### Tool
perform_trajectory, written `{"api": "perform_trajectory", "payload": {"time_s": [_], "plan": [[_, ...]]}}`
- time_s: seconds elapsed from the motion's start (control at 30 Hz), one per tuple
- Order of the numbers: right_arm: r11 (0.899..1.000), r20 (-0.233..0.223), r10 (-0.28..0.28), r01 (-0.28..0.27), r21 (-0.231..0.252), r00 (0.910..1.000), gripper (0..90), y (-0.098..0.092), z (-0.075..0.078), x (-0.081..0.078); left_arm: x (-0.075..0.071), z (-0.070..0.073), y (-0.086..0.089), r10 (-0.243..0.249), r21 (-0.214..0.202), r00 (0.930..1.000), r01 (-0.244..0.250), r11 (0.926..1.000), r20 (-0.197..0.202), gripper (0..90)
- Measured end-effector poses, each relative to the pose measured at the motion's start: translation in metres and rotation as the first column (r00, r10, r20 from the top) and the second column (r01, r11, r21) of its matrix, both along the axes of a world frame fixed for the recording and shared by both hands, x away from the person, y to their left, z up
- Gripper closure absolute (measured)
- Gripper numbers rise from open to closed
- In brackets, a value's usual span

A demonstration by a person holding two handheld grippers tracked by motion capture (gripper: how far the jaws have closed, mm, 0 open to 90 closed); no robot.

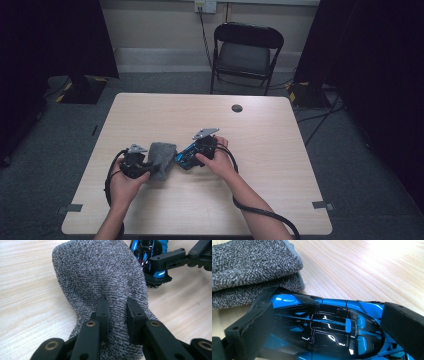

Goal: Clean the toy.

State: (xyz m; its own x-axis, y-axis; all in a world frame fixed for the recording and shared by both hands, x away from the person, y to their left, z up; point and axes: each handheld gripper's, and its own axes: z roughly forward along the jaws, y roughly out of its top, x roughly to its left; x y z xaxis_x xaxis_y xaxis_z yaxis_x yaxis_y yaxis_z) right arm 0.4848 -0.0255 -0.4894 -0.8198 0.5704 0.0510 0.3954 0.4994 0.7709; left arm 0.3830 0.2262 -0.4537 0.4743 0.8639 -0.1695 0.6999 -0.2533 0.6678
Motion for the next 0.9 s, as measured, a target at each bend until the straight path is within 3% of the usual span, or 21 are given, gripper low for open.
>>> {"api": "perform_trajectory", "payload": {"time_s": [0.33, 0.63, 0.9], "plan": [[1.000, -0.008, 0.005, -0.006, -0.013, 1.0000, 0.0, 0.002, 0.001, 0.000, 0.000, -0.004, -0.003, 0.044, 0.008, 0.9989, -0.044, 0.9990, -0.015, 74.7], [1.000, -0.010, 0.002, -0.003, -0.015, 1.0000, 0.0, 0.003, 0.001, 0.000, 0.003, -0.011, -0.021, -0.021, 0.052, 0.9970, 0.025, 0.9983, -0.074, 75.0], [1.000, -0.014, 0.001, -0.001, -0.024, 0.9999, 0.0, 0.003, 0.002, 0.000, -0.001, -0.014, -0.038, -0.071, 0.067, 0.9927, 0.077, 0.9948, -0.097, 75.7]]}}
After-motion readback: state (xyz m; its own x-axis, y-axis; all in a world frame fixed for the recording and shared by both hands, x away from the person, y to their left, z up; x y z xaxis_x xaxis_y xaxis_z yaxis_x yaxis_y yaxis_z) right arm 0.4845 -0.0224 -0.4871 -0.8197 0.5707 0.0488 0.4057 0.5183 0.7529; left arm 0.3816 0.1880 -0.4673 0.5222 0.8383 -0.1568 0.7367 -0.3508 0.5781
